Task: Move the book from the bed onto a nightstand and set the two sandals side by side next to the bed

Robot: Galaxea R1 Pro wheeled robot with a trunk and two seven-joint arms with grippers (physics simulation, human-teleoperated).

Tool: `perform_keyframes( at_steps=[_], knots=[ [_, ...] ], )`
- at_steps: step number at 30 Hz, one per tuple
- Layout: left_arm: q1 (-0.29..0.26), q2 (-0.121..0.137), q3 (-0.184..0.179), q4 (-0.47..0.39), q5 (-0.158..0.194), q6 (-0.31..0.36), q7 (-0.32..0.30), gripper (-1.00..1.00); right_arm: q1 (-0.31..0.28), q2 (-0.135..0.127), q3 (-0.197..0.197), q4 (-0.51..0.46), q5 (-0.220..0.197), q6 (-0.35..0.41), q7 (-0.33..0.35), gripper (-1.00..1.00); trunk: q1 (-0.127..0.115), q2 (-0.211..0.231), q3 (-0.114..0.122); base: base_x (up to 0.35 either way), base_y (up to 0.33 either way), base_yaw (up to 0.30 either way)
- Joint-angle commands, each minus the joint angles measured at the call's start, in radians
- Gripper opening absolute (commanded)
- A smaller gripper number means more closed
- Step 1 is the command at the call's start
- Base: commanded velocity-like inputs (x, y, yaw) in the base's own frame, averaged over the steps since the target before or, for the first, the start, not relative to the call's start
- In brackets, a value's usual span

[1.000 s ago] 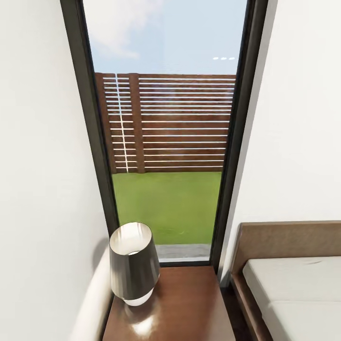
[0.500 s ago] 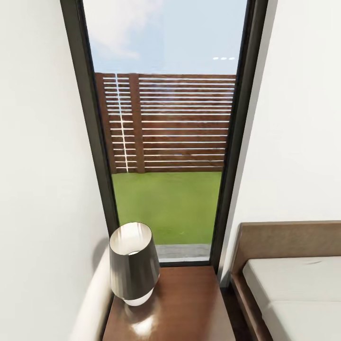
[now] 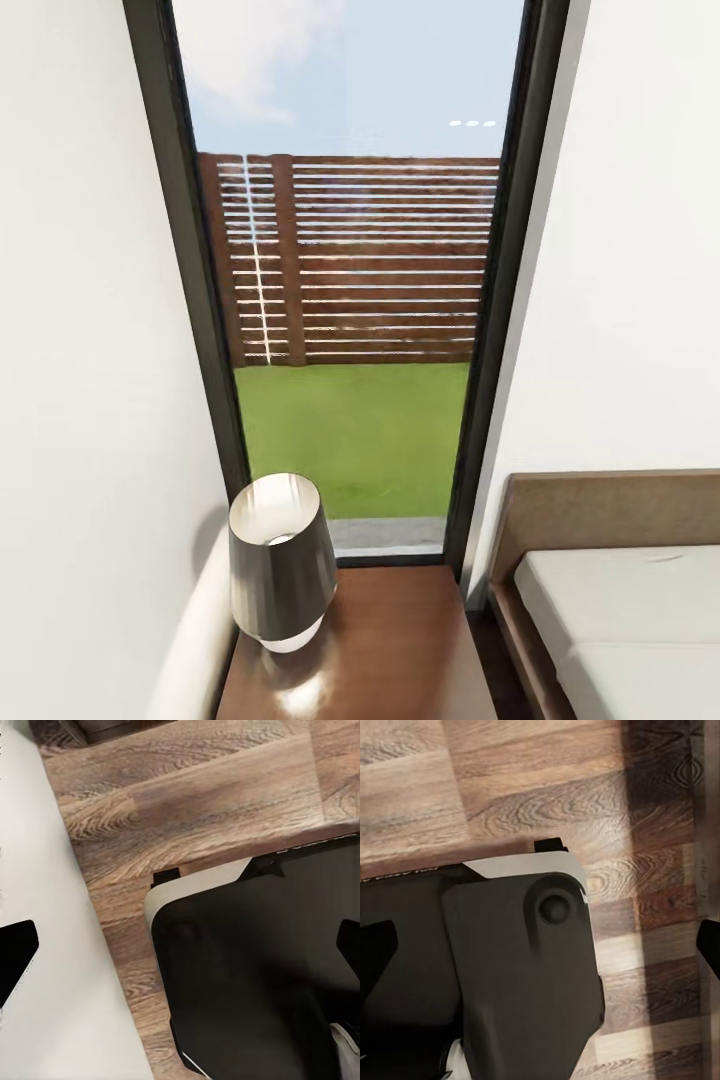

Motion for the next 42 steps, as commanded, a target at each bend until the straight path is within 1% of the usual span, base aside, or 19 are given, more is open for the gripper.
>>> perform_keyframes(
  at_steps=[1, 10, 15, 33, 42],
  knots=[
    [0.000, 0.000, -0.009, 0.001, 0.010, -0.003, -0.003, 1.00, -0.001, 0.000, -0.006, 0.001, -0.004, -0.001, -0.003, 1.00, 0.001, -0.001, 0.000, 0.204, 0.000, 0.000],
    [0.000, 0.000, -0.009, 0.001, 0.010, -0.004, -0.003, 1.00, -0.001, 0.000, -0.006, 0.001, -0.004, -0.003, -0.002, 1.00, 0.001, -0.001, 0.000, 0.274, 0.000, 0.000],
    [0.000, 0.000, -0.009, 0.001, 0.010, -0.003, -0.003, 1.00, -0.001, 0.000, -0.006, 0.001, -0.004, -0.003, -0.003, 1.00, 0.001, -0.001, 0.000, 0.163, 0.000, 0.000],
    [0.000, 0.000, -0.009, 0.001, 0.011, -0.004, -0.003, 1.00, -0.001, 0.002, -0.008, 0.001, -0.004, -0.002, -0.003, 1.00, 0.001, -0.001, 0.000, 0.049, 0.000, -0.002],
    [0.000, -0.001, -0.010, 0.001, 0.010, -0.005, -0.003, 1.00, -0.001, 0.003, -0.009, 0.001, -0.004, -0.003, -0.003, 1.00, 0.001, -0.001, 0.000, 0.006, 0.000, -0.174]
  ],
)
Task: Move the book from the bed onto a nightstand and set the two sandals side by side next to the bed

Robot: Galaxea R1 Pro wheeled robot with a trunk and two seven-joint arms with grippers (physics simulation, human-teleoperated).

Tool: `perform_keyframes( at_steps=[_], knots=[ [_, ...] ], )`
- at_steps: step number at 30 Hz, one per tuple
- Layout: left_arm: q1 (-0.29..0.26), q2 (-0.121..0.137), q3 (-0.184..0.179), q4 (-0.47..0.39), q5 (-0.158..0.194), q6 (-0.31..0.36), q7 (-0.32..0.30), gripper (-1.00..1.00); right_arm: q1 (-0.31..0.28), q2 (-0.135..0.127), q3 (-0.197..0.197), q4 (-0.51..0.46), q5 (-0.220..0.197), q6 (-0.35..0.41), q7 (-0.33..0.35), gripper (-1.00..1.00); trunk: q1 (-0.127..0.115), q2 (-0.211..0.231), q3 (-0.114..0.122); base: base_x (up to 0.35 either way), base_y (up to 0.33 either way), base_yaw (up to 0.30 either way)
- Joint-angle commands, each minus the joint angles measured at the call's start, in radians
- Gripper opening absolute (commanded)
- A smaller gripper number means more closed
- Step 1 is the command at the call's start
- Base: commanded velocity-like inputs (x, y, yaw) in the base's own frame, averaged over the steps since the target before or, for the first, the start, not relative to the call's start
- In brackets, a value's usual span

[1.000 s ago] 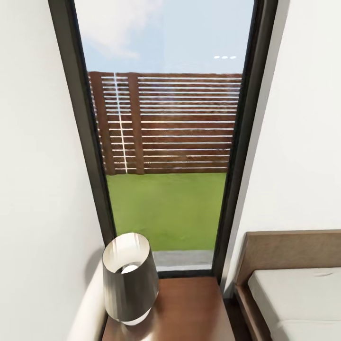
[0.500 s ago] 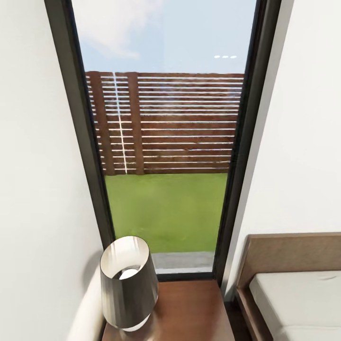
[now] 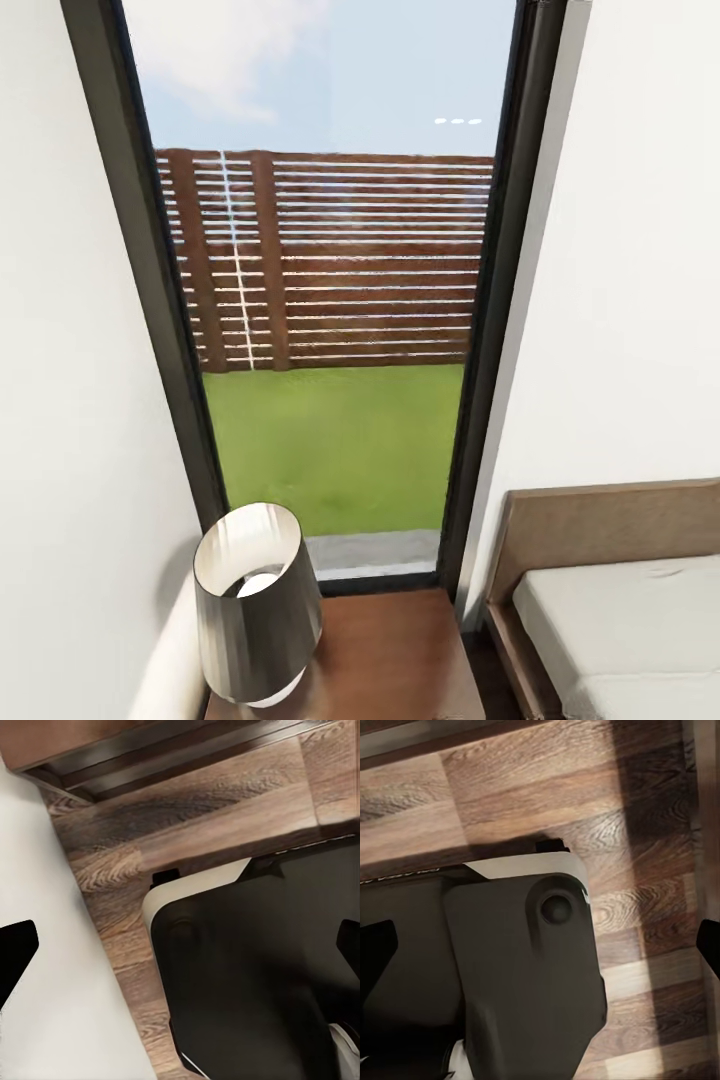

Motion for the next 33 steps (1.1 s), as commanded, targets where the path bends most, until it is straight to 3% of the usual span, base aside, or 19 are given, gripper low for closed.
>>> perform_keyframes(
  at_steps=[1, 33],
  knots=[
    [0.000, 0.001, -0.008, 0.001, 0.010, -0.003, -0.003, 1.00, -0.001, 0.000, -0.006, 0.001, -0.004, 0.000, -0.003, 1.00, 0.000, -0.001, 0.000, 0.002, 0.000, -0.255],
    [0.000, 0.001, -0.008, 0.001, 0.010, -0.003, -0.003, 1.00, -0.001, 0.001, -0.006, 0.002, -0.004, 0.000, -0.002, 1.00, 0.000, -0.001, 0.000, 0.000, 0.000, -0.290]
  ],
)
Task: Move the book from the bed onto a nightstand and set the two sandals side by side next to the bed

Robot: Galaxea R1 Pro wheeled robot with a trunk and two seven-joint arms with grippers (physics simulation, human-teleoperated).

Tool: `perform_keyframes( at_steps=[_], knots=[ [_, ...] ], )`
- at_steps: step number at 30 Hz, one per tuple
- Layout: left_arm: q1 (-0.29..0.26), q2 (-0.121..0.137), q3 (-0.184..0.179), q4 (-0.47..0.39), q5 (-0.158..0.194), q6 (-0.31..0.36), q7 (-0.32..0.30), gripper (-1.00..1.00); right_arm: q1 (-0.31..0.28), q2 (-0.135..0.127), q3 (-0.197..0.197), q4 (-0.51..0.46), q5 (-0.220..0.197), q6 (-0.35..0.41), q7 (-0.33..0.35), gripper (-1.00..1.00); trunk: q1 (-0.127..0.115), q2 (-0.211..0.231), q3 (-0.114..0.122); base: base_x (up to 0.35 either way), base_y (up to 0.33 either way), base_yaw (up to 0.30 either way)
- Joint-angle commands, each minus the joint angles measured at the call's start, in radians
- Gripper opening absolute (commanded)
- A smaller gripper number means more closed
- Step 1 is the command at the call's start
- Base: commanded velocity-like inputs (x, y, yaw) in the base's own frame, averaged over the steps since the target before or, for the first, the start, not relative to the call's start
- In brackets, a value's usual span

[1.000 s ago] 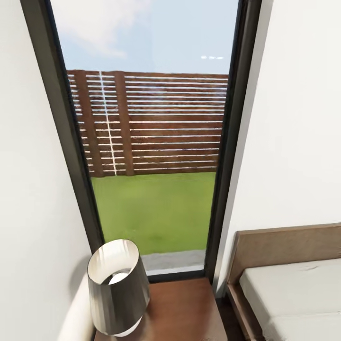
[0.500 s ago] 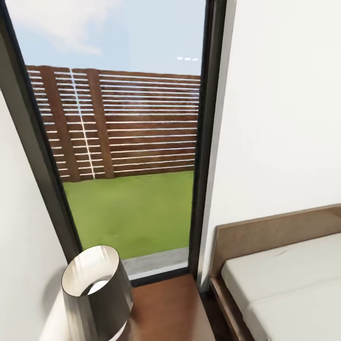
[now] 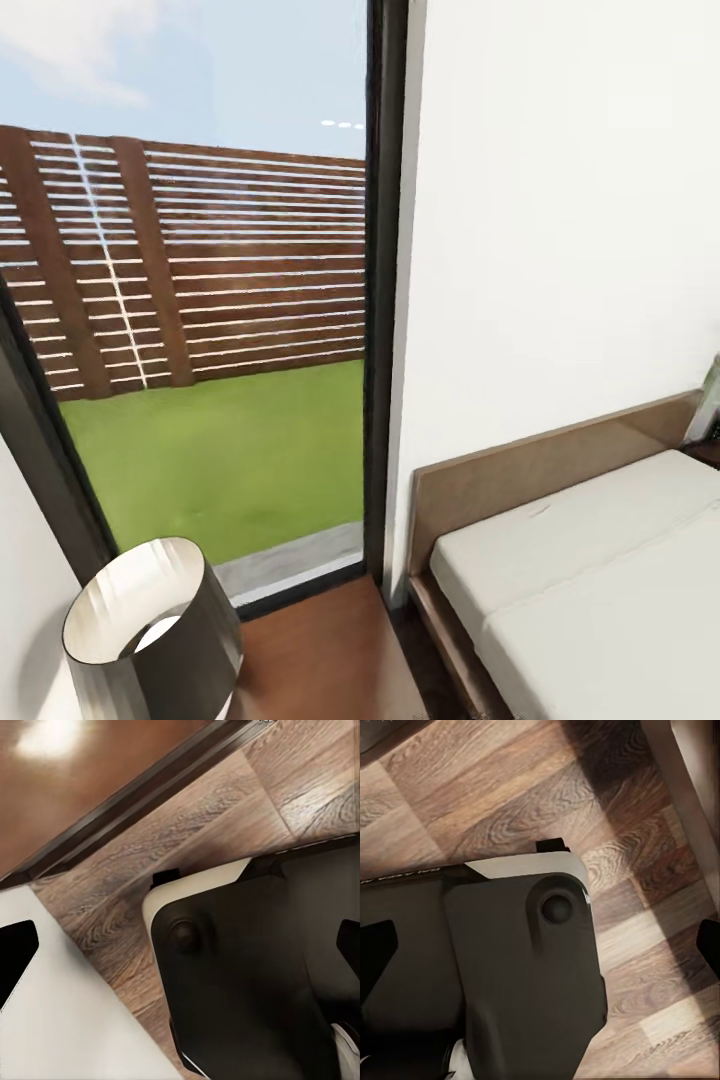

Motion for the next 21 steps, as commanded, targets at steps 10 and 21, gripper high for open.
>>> perform_keyframes(
  at_steps=[10, 21],
  knots=[
    [0.000, 0.001, -0.008, 0.001, 0.011, -0.003, -0.003, 1.00, -0.001, 0.001, -0.006, 0.002, -0.004, 0.000, -0.003, 1.00, 0.000, -0.001, 0.000, 0.000, 0.000, -0.296],
    [0.000, 0.001, -0.008, 0.001, 0.011, -0.003, -0.003, 1.00, -0.001, 0.001, -0.005, 0.002, -0.004, 0.000, -0.003, 1.00, 0.000, -0.001, 0.000, 0.000, 0.000, -0.296]
  ],
)
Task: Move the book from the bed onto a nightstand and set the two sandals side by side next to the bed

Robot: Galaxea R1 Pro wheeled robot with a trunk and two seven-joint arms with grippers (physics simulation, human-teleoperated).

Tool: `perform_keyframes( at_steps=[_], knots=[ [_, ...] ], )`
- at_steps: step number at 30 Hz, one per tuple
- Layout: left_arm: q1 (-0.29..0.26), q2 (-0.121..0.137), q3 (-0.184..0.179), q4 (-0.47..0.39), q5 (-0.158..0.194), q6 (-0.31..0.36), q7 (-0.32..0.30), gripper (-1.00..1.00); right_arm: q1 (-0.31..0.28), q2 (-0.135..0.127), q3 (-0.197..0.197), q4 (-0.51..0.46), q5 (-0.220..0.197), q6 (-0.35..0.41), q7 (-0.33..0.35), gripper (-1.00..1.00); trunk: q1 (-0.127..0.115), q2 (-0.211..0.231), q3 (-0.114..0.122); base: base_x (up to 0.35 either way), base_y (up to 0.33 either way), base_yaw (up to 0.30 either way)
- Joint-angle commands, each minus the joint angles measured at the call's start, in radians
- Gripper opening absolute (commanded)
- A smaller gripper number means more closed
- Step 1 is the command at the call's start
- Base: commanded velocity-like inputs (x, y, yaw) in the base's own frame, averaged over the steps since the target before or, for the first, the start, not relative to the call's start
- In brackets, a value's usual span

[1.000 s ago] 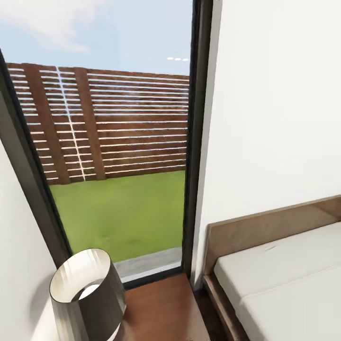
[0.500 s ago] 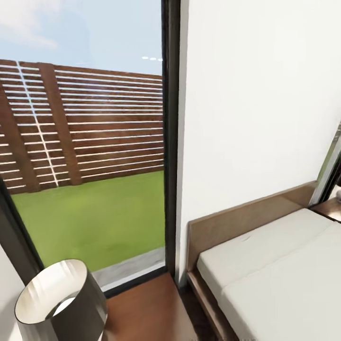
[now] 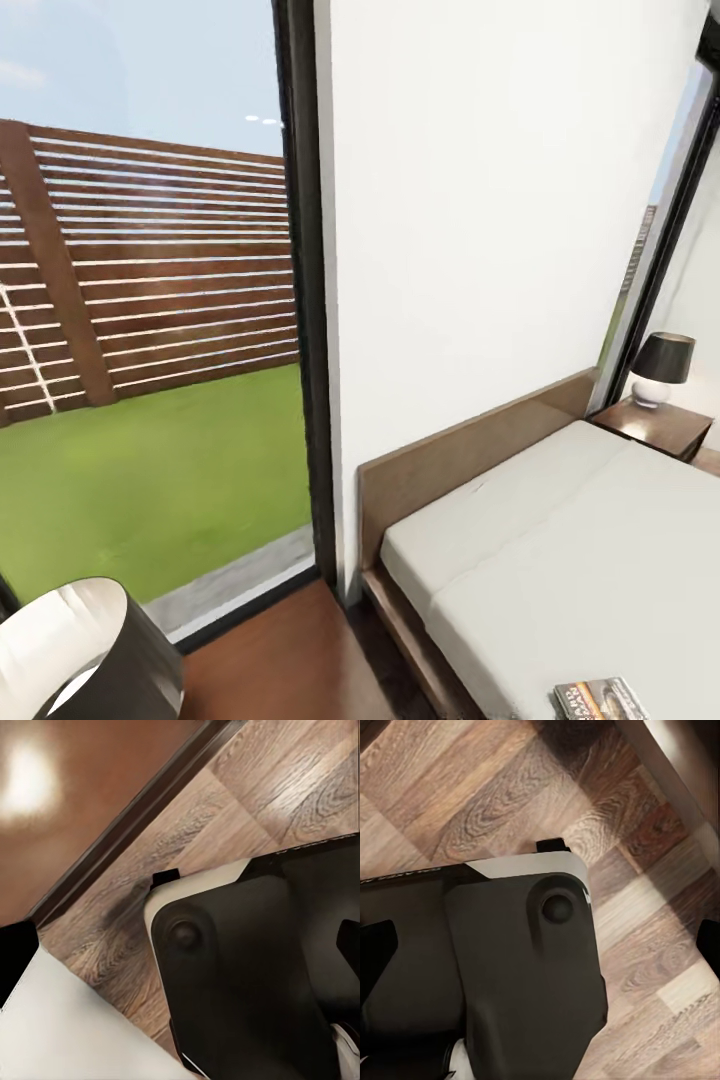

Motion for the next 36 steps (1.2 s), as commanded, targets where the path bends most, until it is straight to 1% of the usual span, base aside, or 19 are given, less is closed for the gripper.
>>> perform_keyframes(
  at_steps=[1, 36],
  knots=[
    [0.000, 0.000, -0.008, 0.001, 0.010, -0.003, -0.003, 1.00, -0.001, 0.000, -0.006, 0.002, -0.004, 0.000, -0.003, 1.00, 0.000, -0.001, 0.000, 0.000, 0.000, -0.296],
    [0.000, 0.000, -0.008, 0.001, 0.010, -0.003, -0.003, 1.00, -0.001, 0.001, -0.006, 0.002, -0.004, 0.000, -0.002, 1.00, 0.000, -0.001, 0.000, 0.000, 0.000, -0.286]
  ],
)
